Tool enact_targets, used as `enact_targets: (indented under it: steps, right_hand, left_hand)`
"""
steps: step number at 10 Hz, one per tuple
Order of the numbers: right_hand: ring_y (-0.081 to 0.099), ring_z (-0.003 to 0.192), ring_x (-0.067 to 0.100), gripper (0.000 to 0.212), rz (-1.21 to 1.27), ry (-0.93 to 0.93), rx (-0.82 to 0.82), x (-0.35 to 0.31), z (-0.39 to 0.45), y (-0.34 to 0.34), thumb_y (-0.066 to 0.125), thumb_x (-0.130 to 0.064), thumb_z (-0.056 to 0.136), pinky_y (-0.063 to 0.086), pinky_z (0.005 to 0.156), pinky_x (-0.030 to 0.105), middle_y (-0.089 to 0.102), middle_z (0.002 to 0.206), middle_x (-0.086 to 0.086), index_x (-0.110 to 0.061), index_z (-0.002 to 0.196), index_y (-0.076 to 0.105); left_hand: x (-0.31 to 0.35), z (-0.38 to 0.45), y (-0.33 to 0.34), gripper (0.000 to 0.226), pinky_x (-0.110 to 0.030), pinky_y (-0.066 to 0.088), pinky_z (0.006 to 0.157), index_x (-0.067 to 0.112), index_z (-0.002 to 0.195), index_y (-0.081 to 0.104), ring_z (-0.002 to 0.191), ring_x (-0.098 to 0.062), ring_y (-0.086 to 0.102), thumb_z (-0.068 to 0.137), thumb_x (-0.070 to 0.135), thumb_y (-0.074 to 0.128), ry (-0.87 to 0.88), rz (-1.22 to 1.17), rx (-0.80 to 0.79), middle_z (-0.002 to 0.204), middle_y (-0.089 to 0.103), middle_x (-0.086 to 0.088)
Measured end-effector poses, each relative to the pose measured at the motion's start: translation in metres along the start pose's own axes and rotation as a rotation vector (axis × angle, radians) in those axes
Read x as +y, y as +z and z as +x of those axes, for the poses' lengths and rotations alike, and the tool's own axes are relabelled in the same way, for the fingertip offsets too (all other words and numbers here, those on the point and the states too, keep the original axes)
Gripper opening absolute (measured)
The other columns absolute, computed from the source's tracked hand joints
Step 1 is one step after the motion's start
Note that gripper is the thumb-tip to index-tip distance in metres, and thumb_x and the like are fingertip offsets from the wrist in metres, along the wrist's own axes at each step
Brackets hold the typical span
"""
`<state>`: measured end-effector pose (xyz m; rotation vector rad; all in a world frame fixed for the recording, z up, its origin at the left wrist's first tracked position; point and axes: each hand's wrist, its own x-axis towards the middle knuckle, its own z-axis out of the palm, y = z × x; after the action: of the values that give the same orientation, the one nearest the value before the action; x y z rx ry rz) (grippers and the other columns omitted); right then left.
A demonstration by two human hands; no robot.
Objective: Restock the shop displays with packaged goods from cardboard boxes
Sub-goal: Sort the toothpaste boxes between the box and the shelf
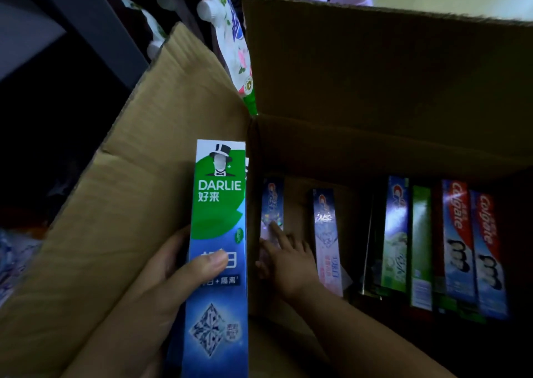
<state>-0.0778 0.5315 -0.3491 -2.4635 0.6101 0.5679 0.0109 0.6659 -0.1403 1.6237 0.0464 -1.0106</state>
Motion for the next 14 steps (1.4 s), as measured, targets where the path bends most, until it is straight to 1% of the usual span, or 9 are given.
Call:
enact_targets:
  steps: [1,2,3,5,7,9,10,12,14]
  right_hand:
    - [0.036,0.130,0.031,0.064,0.256,0.209,0.140,-0.002,-0.008,0.008,0.061,-0.047,0.086,0.038,0.105,0.038,0.018,0.152,0.007,-0.018,0.137,0.035]
    - [0.046,0.120,0.027,0.069,0.406,0.433,0.259,-0.001,0.001,0.014,0.071,-0.039,0.079,0.040,0.102,0.034,0.037,0.132,0.011,-0.011,0.129,0.033]
    - [0.049,0.113,0.022,0.048,0.411,0.505,0.184,-0.001,-0.001,0.010,0.062,-0.033,0.084,0.036,0.096,0.026,0.049,0.120,0.008,-0.009,0.122,0.043]
    - [0.051,0.078,0.012,0.044,0.841,0.396,0.440,0.008,-0.034,-0.025,0.076,-0.018,0.073,0.038,0.067,0.023,0.050,0.089,-0.002,-0.013,0.100,0.041]
    - [0.054,0.090,0.024,0.052,0.824,0.603,0.456,0.048,-0.055,-0.035,0.079,-0.020,0.076,0.034,0.069,0.026,0.048,0.093,0.005,-0.009,0.100,0.035]
    - [0.062,0.103,0.022,0.047,1.116,0.594,0.264,0.073,-0.051,-0.005,0.071,-0.021,0.084,0.050,0.087,0.033,0.064,0.117,0.010,-0.005,0.123,0.051]
    - [0.065,0.097,0.021,0.045,1.188,0.594,0.186,0.075,-0.046,0.005,0.075,-0.021,0.080,0.051,0.072,0.022,0.066,0.109,0.009,-0.005,0.118,0.057]
    - [0.060,0.108,0.028,0.087,1.100,0.767,0.181,0.061,-0.032,0.013,0.088,-0.039,0.060,0.053,0.089,0.041,0.060,0.122,0.011,-0.009,0.128,0.045]
    - [0.057,0.112,0.033,0.094,1.148,0.835,0.180,0.058,-0.031,0.007,0.092,-0.033,0.054,0.054,0.086,0.052,0.053,0.125,0.012,-0.009,0.125,0.037]
  left_hand:
    - [-0.005,0.004,-0.004,0.097,-0.060,0.042,0.099,0.022,0.111,0.065,0.108,-0.033,0.064,0.027,0.068,0.085,0.080,0.051,-0.021,0.110,0.071,-0.008]
    - [-0.004,0.005,-0.001,0.098,-0.059,0.044,0.097,0.020,0.106,0.066,0.105,-0.035,0.065,0.023,0.069,0.084,0.075,0.033,-0.033,0.105,0.072,-0.010]
    - [-0.004,0.002,0.003,0.104,-0.057,0.045,0.096,0.019,0.108,0.065,0.104,-0.035,0.065,0.018,0.069,0.084,0.060,0.039,-0.015,0.106,0.071,-0.011]
    - [-0.004,-0.003,0.012,0.081,-0.035,0.057,0.051,0.023,0.087,0.074,0.069,-0.028,0.072,0.010,0.046,0.091,-0.016,-0.081,-0.106,0.086,0.074,-0.013]
    - [0.000,0.002,0.024,0.040,-0.038,0.052,0.062,0.017,0.099,0.067,0.059,-0.026,0.070,0.059,0.022,0.067,-0.059,-0.098,-0.047,0.078,0.073,-0.015]
    - [-0.009,0.010,0.029,0.067,-0.034,0.054,0.050,0.024,0.096,0.068,0.062,-0.026,0.072,0.033,0.037,0.088,-0.121,-0.046,-0.027,0.079,0.074,-0.013]
    - [-0.012,0.010,0.031,0.046,-0.033,0.050,0.055,0.022,0.105,0.064,0.060,-0.021,0.071,0.060,0.027,0.067,-0.134,-0.041,-0.011,0.079,0.075,-0.009]
    - [-0.017,0.014,0.031,0.060,-0.030,0.052,0.049,0.024,0.104,0.064,0.060,-0.021,0.071,0.046,0.024,0.080,-0.174,0.002,-0.008,0.079,0.075,-0.008]
    - [-0.021,0.015,0.031,0.047,-0.034,0.050,0.058,0.024,0.105,0.063,0.061,-0.021,0.071,0.058,0.027,0.068,-0.159,-0.013,0.006,0.080,0.075,-0.009]
